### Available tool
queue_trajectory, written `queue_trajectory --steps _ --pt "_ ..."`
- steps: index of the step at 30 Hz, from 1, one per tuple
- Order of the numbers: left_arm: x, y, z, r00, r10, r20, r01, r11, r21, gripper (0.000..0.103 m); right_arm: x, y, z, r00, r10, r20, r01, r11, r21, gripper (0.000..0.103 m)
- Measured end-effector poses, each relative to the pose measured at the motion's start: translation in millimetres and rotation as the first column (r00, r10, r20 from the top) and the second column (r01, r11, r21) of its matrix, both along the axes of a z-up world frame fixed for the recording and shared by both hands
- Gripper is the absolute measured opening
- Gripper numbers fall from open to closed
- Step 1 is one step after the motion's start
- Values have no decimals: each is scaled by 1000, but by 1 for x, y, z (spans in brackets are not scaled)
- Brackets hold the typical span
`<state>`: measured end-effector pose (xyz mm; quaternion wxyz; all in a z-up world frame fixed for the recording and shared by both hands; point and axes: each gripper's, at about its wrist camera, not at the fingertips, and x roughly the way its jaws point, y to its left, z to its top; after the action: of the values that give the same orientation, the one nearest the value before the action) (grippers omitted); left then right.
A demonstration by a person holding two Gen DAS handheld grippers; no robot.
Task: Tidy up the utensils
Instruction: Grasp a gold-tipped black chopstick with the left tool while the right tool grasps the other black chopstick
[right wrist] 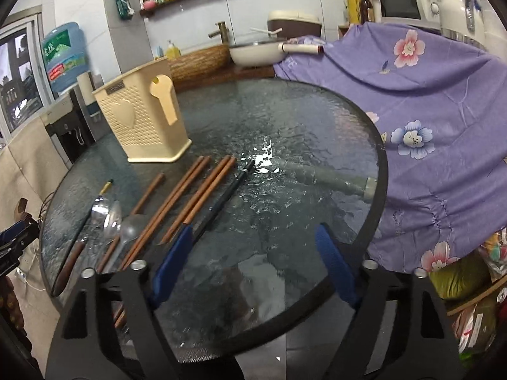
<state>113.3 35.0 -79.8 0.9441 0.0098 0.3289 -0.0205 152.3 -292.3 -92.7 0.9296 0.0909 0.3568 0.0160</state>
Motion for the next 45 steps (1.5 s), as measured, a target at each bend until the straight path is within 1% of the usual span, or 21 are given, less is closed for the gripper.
queue_trajectory --steps 1,3,5,6,8,9,11,14,17,20,24,25,27,28,30,33,34,38,40,42,45 --pt "6 -1 -1 1000 -5 -9 5 1000 -1 77 10 -1 -3 1000 -4 -28 4 1000 2 64" --pt "19 -3 -3 999 -7 -31 7 1000 7 74 24 2 -3 998 2 -70 -2 1000 5 60" --pt "32 -4 -5 999 -10 -48 10 1000 6 72 39 7 -2 995 8 -97 -8 1000 4 53" --pt "38 -5 -6 998 -15 -60 15 1000 1 69 46 10 -3 994 14 -112 -14 1000 0 52" --pt "49 -6 -7 996 -21 -83 20 1000 -9 65 60 15 -4 990 19 -141 -19 1000 2 43" --pt "55 -7 -8 996 -26 -90 24 1000 -12 65 65 18 -5 988 18 -154 -18 1000 3 41" --pt "65 -9 -7 994 -37 -104 36 999 -8 62 76 21 -9 983 15 -183 -14 1000 5 31" --pt "77 -11 -8 991 -53 -119 52 999 -8 61 88 24 -13 976 10 -216 -9 1000 5 29" --pt "91 -12 -10 987 -60 -151 59 998 -13 56 97 30 -17 970 21 -243 -23 1000 -6 26" --pt "104 -15 -13 980 -92 -178 85 995 -41 54 103 38 -18 968 25 -249 -36 999 -39 24" --pt "117 -24 -14 972 -116 -206 109 993 -45 49 109 43 -18 965 34 -259 -51 997 -58 23" --pt "122 -28 -15 967 -126 -219 120 992 -41 48 112 45 -17 965 38 -260 -58 996 -69 22" --pt "131 -33 -19 962 -131 -242 129 991 -24 41 113 48 -17 965 42 -258 -66 994 -83 19" --pt "135 -35 -21 958 -133 -253 132 991 -21 39 115 49 -17 965 47 -258 -72 993 -89 17" --pt "141 -37 -24 951 -140 -275 139 990 -21 31 118 50 -16 964 56 -261 -82 992 -92 16" --pt "150 -38 -29 939 -143 -312 142 990 -26 24 121 50 -16 961 71 -267 -99 991 -93 14" --pt "153 -39 -31 937 -142 -320 143 990 -20 23 122 50 -16 960 74 -269 -102 990 -94 14" --pt "158 -50 -31 935 -136 -328 158 987 41 22 127 51 -16 958 81 -274 -109 990 -89 13" --pt "161 -53 -31 932 -140 -334 163 986 42 19 128 54 -16 959 81 -273 -112 989 -99 13" --pt "165 -54 -31 930 -144 -338 167 985 41 15 129 56 -17 959 84 -269 -115 988 -102 12" --pt "171 -57 -30 930 -145 -337 171 984 49 10 130 53 -18 961 92 -262 -118 989 -87 12"
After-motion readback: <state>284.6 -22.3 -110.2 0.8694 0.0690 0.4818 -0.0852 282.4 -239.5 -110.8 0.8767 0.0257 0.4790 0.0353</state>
